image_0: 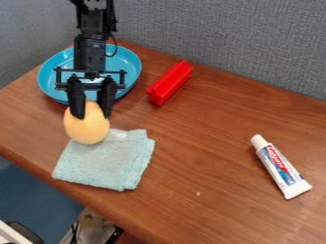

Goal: Put the yellow ball on the blue plate

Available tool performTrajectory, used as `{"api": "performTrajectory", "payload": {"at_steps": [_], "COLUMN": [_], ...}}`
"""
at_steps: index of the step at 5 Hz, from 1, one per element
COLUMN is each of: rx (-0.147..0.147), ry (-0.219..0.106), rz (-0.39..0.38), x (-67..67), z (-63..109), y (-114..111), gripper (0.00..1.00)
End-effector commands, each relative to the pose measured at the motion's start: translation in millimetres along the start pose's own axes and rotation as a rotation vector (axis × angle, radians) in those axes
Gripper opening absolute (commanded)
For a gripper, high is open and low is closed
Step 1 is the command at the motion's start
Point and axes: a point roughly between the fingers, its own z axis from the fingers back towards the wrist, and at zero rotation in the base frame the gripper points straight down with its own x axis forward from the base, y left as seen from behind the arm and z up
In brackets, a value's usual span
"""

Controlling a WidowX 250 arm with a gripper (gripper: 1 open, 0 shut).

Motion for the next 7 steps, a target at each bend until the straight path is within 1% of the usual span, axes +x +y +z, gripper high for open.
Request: {"api": "performTrajectory", "payload": {"at_steps": [1, 7], "rx": [-0.027, -0.022], "ry": [0.001, 0.022], "rz": [-0.003, -0.003], "x": [2.2, 2.9], "z": [6.1, 5.5], "y": [2.9, 4.2], "gripper": [0.00, 0.00]}}
